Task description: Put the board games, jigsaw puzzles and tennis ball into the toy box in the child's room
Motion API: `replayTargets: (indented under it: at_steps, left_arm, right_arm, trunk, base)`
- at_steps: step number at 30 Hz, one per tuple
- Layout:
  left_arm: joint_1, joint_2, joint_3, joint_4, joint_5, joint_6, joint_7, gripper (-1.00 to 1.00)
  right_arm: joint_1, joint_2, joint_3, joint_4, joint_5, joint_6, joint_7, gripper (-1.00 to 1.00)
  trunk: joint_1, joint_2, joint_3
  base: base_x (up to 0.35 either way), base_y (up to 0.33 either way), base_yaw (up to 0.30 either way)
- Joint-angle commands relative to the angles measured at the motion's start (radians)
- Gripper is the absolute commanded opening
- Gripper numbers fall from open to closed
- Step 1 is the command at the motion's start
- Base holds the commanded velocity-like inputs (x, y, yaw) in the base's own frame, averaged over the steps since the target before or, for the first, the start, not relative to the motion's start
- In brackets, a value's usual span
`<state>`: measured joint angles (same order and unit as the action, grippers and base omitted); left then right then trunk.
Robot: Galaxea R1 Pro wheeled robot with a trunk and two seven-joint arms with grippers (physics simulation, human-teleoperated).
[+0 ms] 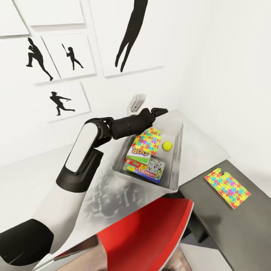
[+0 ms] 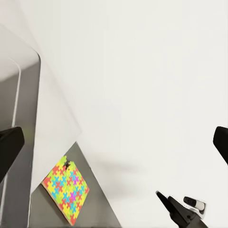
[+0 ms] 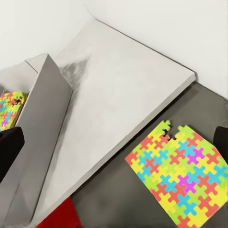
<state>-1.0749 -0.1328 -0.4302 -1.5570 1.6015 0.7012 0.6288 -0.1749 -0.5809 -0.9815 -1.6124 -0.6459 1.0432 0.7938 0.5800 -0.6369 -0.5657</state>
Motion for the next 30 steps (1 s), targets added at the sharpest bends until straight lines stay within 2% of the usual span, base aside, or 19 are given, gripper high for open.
replayTargets:
  at_steps: [1,7,10,17,21,30]
  left_arm:
    - [-0.003,-0.001,0.000,0.003,0.010,0.000,0.014,1.00]
    - [-0.006,-0.002,-0.002,0.023,0.009,0.000,0.020,1.00]
    - [-0.009,-0.002,-0.009,0.048,0.008,0.001,0.023,1.00]
    - [-0.012,-0.003,-0.024,0.090,0.008,0.001,0.025,1.00]
    - [-0.015,-0.004,-0.031,0.144,0.004,0.001,0.026,1.00]
    - [-0.030,-0.003,-0.034,0.197,-0.002,-0.001,0.028,1.00]
  right_arm:
    - [0.003,0.000,0.002,0.000,0.006,0.004,0.012,1.00]
    - [0.018,0.002,0.021,0.001,0.005,0.004,0.021,1.00]
    - [0.027,0.003,0.051,0.002,0.003,0.004,0.026,1.00]
    - [0.033,0.004,0.081,0.004,0.002,0.004,0.029,1.00]
    - [0.035,0.010,0.112,0.006,0.002,0.004,0.031,1.00]
    - [0.036,0.014,0.157,0.007,-0.002,0.004,0.031,1.00]
  trunk:
    - [0.000,-0.001,-0.001]
    - [0.000,-0.001,0.002]
    - [0.000,-0.001,0.004]
    - [0.000,-0.001,0.007]
    - [0.000,-0.001,0.009]
    - [0.000,-0.001,0.013]
  base:
    - [0.000,0.000,-0.278]
    - [0.000,0.000,-0.278]
    - [0.000,0.000,-0.278]
    - [0.000,0.000,-0.278]
    - [0.000,0.000,-0.278]
    - [0.000,0.000,-0.278]
